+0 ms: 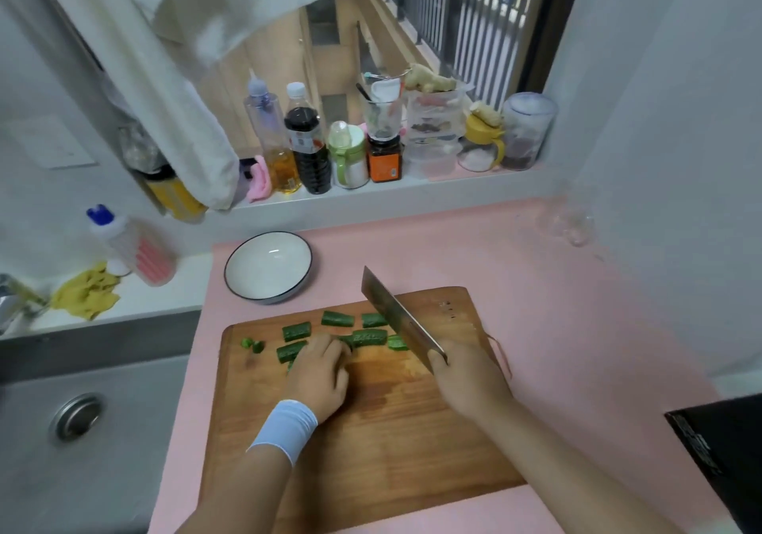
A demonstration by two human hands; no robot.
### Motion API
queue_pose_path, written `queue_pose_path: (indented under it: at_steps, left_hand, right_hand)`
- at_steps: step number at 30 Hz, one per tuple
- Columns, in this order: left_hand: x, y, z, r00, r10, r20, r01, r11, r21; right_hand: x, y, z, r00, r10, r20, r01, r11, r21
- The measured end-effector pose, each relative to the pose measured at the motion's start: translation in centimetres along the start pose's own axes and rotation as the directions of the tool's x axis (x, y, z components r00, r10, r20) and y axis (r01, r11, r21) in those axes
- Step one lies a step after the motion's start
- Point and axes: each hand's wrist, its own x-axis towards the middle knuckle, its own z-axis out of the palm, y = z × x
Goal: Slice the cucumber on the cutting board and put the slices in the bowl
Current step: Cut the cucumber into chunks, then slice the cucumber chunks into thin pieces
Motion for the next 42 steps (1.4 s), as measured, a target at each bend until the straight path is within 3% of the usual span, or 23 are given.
queue_pose_path:
  at_steps: [7, 12, 18, 21, 25, 28, 33, 42]
  left_hand:
    - [-5.6, -1.7, 0.1, 0.993, -0.04, 0.111, 0.034, 0.998, 0.056]
    - [-6.6, -2.1, 1.0, 0.995, -0.069, 0.066, 0.067, 0.998, 0.02]
    - [-7.5, 0.2, 1.6, 0.999, 0.018, -0.043, -0.016, 0.999, 0.039]
    - [-7.8, 1.7, 2.0, 0.996, -0.07, -0.049, 0.069, 0.998, -0.01]
    - [-7.7, 2.1, 1.7, 0.978, -0.203, -0.051, 0.205, 0.978, 0.045]
    - [-7.7, 1.4, 1.8, 0.966, -0.255, -0.038, 0.258, 0.963, 0.079]
    - [-7.9, 1.8, 2.4, 0.98, -0.176, 0.098, 0.176, 0.984, 0.002]
    - [-9.3, 5.1, 4.6, 0.974, -0.212, -0.078, 0.208, 0.976, -0.061]
  right_hand:
    - [-2.0, -0.8, 1.9, 0.996, -0.062, 0.06, 0.062, 0.998, -0.006]
    - [-4.0, -1.5, 2.8, 0.997, -0.031, 0.069, 0.032, 0.999, -0.015]
    - [-6.6, -1.4, 2.9, 0.999, 0.012, 0.052, -0.009, 0.999, -0.043]
    - [-7.5, -1.0, 2.8, 0.999, 0.035, 0.026, -0.034, 0.997, -0.065]
    - [-8.2, -0.8, 2.6, 0.999, 0.049, 0.01, -0.048, 0.995, -0.09]
    - [-8.4, -0.8, 2.5, 0.999, 0.032, 0.029, -0.029, 0.995, -0.092]
    - [-8.3, -0.9, 2.5, 0.994, 0.015, 0.11, -0.005, 0.996, -0.085]
    - [-7.8, -0.3, 2.7, 0.981, -0.062, 0.183, 0.089, 0.986, -0.143]
